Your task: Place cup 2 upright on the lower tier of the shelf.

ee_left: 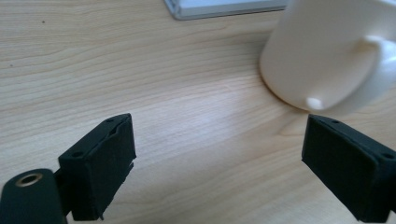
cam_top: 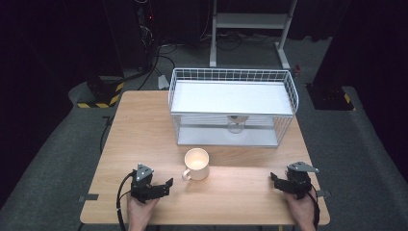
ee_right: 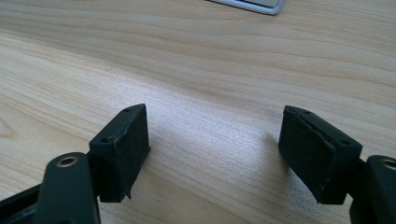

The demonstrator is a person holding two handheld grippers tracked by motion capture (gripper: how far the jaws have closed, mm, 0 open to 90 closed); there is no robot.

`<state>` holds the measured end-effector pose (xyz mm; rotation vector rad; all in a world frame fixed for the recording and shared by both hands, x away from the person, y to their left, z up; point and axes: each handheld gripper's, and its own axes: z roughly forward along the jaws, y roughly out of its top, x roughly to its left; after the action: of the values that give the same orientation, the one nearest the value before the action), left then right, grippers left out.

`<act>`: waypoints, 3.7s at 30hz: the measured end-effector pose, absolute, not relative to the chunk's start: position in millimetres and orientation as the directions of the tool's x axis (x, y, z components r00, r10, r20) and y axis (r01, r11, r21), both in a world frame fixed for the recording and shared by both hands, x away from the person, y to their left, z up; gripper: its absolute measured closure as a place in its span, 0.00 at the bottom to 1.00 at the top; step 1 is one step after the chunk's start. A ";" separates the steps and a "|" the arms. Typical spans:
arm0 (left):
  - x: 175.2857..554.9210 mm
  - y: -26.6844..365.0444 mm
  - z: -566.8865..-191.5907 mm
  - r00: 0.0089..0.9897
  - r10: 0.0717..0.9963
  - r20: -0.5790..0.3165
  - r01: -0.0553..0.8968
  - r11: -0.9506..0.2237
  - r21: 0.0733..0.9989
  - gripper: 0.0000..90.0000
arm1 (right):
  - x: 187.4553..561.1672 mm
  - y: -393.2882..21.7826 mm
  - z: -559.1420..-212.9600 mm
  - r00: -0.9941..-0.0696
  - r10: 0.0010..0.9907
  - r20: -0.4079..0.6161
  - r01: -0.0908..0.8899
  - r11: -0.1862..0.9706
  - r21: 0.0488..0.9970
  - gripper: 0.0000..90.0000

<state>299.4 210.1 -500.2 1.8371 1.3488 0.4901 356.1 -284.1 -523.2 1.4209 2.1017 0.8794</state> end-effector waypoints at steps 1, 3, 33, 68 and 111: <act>296.9 209.4 -499.7 0.367 0.919 -0.145 0.614 -0.122 0.780 0.11 | 356.2 -284.3 -523.3 -0.368 0.930 -0.018 0.640 0.267 0.720 0.27; 292.7 207.8 -498.4 0.379 0.913 -0.150 0.610 -0.124 0.782 0.10 | 356.2 -284.3 -523.3 -0.368 0.930 -0.018 0.640 0.267 0.720 0.27; 300.2 149.2 -482.3 0.487 0.871 -0.062 0.562 -0.258 0.786 0.05 | 356.1 -284.1 -523.3 -0.368 0.930 -0.017 0.640 0.267 0.720 0.27; 350.2 111.6 -476.9 0.529 0.848 -0.033 0.541 -0.307 0.783 0.00 | 355.6 -283.9 -523.3 -0.369 0.929 -0.018 0.640 0.268 0.720 0.27; 360.1 97.9 -482.2 0.494 0.870 -0.008 0.538 -0.298 0.789 0.11 | 355.5 -283.6 -523.4 -0.377 0.926 -0.020 0.637 0.275 0.720 0.26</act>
<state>360.1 97.9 -482.2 1.9797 1.1578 0.5560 355.5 -283.6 -523.4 1.4067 2.1110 0.8811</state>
